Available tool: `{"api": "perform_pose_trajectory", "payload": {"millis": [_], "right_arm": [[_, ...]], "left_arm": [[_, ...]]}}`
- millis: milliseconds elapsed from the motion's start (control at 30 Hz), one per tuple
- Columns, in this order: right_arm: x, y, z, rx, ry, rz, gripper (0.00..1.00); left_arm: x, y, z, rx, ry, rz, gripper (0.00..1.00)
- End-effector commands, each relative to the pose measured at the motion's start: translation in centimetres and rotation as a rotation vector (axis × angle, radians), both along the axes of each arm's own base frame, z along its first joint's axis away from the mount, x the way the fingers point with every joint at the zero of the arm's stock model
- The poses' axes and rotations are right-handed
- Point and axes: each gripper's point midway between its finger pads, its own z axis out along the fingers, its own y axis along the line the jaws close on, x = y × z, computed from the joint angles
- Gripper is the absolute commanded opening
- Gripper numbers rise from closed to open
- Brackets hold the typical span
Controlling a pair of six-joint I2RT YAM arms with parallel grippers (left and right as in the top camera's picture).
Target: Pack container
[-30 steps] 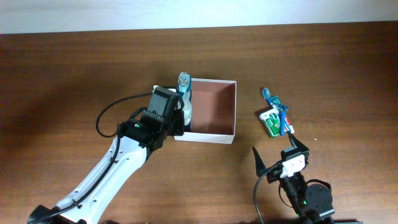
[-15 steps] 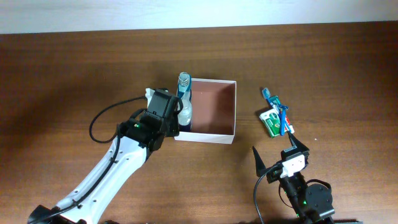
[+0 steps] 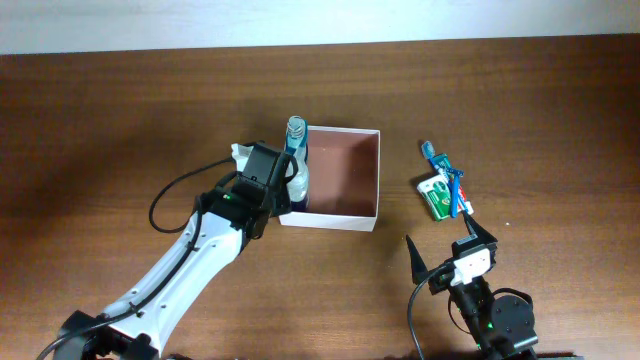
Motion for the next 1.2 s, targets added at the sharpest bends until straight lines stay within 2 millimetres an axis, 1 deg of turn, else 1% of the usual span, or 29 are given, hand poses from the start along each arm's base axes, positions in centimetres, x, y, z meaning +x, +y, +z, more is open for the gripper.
{"api": "perform_pose_trajectory", "payload": {"millis": [0, 333, 533, 667, 833, 1033, 1167], "right_arm": [[0.0, -0.2, -0.3, -0.006, 0.006, -0.005, 0.99], [0.0, -0.1, -0.3, -0.006, 0.006, -0.005, 0.99], [0.0, -0.1, -0.3, -0.006, 0.006, -0.005, 0.99], [0.0, -0.2, -0.3, -0.006, 0.006, -0.005, 0.99], [0.0, -0.1, -0.3, -0.006, 0.006, -0.005, 0.99], [0.0, -0.1, -0.3, -0.006, 0.006, -0.005, 0.99], [0.0, -0.1, -0.3, -0.006, 0.006, -0.005, 0.99]], "left_arm": [[0.0, -0.3, -0.3, -0.035, 0.007, 0.024, 0.0], [0.0, -0.6, -0.4, -0.059, 0.015, 0.039, 0.0], [0.0, -0.9, -1.3, -0.065, 0.04, 0.031, 0.0], [0.1, -1.0, -1.4, -0.068, 0.035, 0.031, 0.0], [0.0, -1.9, -1.4, -0.112, 0.047, 0.006, 0.0], [-0.1, -2.1, -1.4, -0.121, 0.051, 0.001, 0.0], [-0.1, -2.7, -1.3, -0.152, 0.058, -0.017, 0.01]]}}
